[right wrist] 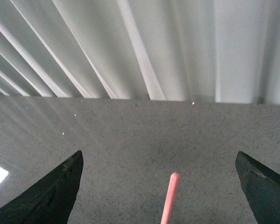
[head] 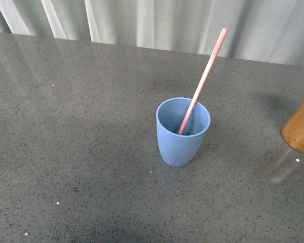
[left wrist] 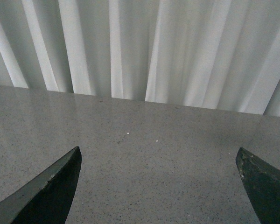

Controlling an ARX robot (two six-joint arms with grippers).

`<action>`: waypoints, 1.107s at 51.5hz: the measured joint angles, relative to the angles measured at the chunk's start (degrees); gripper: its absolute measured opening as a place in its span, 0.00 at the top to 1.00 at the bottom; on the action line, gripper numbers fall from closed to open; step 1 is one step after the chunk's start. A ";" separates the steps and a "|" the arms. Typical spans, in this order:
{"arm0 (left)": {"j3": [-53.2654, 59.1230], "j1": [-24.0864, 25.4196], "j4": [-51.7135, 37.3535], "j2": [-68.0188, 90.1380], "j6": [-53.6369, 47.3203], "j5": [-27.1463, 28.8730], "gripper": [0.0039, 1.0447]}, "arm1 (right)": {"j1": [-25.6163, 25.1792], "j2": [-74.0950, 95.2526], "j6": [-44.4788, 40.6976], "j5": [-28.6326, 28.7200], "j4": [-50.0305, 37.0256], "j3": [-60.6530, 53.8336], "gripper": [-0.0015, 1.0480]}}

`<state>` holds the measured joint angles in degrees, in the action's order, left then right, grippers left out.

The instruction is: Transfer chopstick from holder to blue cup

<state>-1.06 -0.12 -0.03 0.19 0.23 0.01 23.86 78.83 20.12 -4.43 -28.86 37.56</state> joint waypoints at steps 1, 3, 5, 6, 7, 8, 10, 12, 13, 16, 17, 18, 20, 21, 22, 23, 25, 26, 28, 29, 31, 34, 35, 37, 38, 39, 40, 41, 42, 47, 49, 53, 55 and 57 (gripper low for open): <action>0.00 0.00 0.00 0.00 0.00 0.00 0.06 | -0.52 -1.16 -0.61 0.00 0.24 -0.24 0.10; 0.00 0.00 0.00 0.00 0.00 0.00 0.06 | -1.46 -2.91 -2.14 -0.24 0.37 -0.66 0.10; 0.00 0.00 0.00 0.00 0.00 0.00 0.06 | -2.56 -4.46 -4.13 -1.29 0.59 -1.20 0.10; 0.00 0.00 0.00 0.00 0.00 0.00 0.06 | -3.08 -5.14 -4.90 -1.92 0.87 -1.42 0.10; 0.00 0.00 0.00 0.00 0.00 0.00 0.06 | -3.93 -6.10 -6.58 -2.80 1.03 -1.81 0.10; 0.00 0.00 0.00 0.00 0.00 0.00 0.06 | -4.57 -6.71 -8.24 -3.89 0.92 -2.29 0.10; 0.00 0.00 0.00 0.00 0.00 0.02 0.06 | -6.84 -8.59 -12.87 -6.36 -0.22 -3.78 0.10; 0.00 0.00 0.00 0.00 0.00 0.00 0.06 | -9.27 -10.40 -16.33 -7.13 -0.35 -5.03 0.10; 0.00 0.00 0.00 0.00 0.00 0.00 0.06 | -10.32 -11.13 -17.57 -7.23 -0.46 -5.55 0.10; 0.00 0.00 0.00 0.00 0.00 0.00 0.06 | -13.84 -13.27 -20.68 -7.04 -0.55 -7.23 0.10; 0.00 0.00 0.00 0.00 0.00 0.00 0.06 | -15.13 -13.97 -21.53 -6.93 -0.57 -7.82 0.10; 0.00 0.00 0.00 0.00 0.00 0.00 0.06 | -15.76 -14.32 -21.94 -6.80 -0.66 -8.13 0.10; 0.00 0.00 0.00 0.00 0.00 0.00 0.06 | -18.40 -15.69 -23.47 -6.05 -1.46 -9.44 0.10; 0.00 0.00 0.00 0.00 0.00 0.00 0.06 | -19.06 -16.04 -23.71 -5.81 -1.73 -9.77 0.10; 0.00 0.00 0.00 0.00 0.00 0.00 0.06 | -20.35 -16.74 -23.93 -5.33 -1.95 -10.38 0.10; 0.00 0.00 0.00 0.00 0.00 0.00 0.06 | -21.68 -17.53 -23.96 -4.90 -1.79 -10.88 0.10; 0.00 0.00 0.00 0.00 0.00 0.00 0.06 | -23.54 -18.75 -23.98 -4.70 -1.01 -11.56 0.10; 0.00 0.00 0.00 0.00 0.00 0.00 0.06 | -24.50 -19.39 -23.98 -4.70 -0.52 -11.89 0.10; 0.00 0.00 0.00 0.00 0.00 0.02 0.06 | -25.44 -20.09 -23.98 -4.81 -0.26 -12.26 0.10; 0.00 0.00 0.00 0.00 0.00 0.02 0.06 | -25.90 -20.37 -23.98 -4.90 -0.20 -12.39 0.10; 0.00 0.00 0.00 0.00 0.00 0.00 0.06 | -26.36 -20.70 -23.98 -4.94 -0.17 -12.48 0.10; 0.00 0.00 0.00 0.00 0.00 0.00 0.06 | -26.45 -20.76 -23.98 -4.72 -0.15 -12.50 0.10; 0.00 0.00 0.00 0.00 0.00 -0.02 0.06 | -26.45 -20.76 -24.00 -4.66 -0.15 -12.50 0.10; 0.00 0.00 0.00 0.00 0.00 0.00 0.06 | -26.43 -20.70 -24.02 -4.44 -0.13 -12.52 0.10; 0.00 0.00 0.00 0.00 0.00 0.00 0.06 | -26.43 -20.70 -24.02 -4.44 -0.11 -12.55 0.10; 0.00 0.00 0.00 0.00 0.00 0.00 0.06 | -26.45 -20.70 -24.00 -4.42 -0.11 -12.55 0.10; 0.00 0.00 0.00 0.00 0.00 0.00 0.06 | -26.47 -20.70 -23.96 -4.15 -0.15 -12.57 0.10; 0.00 0.00 0.00 0.00 0.00 0.00 0.06 | -26.91 -20.72 -23.45 -1.73 -1.36 -12.96 0.12; 0.00 0.00 0.00 0.00 0.00 0.04 0.06 | -27.21 -20.83 -22.82 1.01 -3.02 -13.59 0.15; 0.00 0.00 0.00 0.00 0.00 0.02 0.06 | -27.50 -22.45 -21.66 7.30 -6.73 -16.79 0.29; 0.00 0.00 0.00 0.00 0.00 0.00 0.06 | -26.75 -23.58 -21.38 6.97 -7.15 -18.45 0.36; 0.00 0.00 0.00 -0.02 0.00 0.00 0.06 | -24.55 -26.49 -20.96 4.68 -7.52 -22.18 0.52; 0.00 0.00 0.00 0.00 0.00 -0.02 0.06 | -24.22 -27.45 -20.92 4.72 -7.56 -23.23 0.58; 0.00 0.00 0.00 0.00 0.00 0.02 0.06 | -24.02 -28.37 -20.90 4.72 -7.56 -24.17 0.64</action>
<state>-1.06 -0.12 -0.03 0.19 0.23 0.03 -0.16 50.46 -0.78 0.30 -36.42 13.39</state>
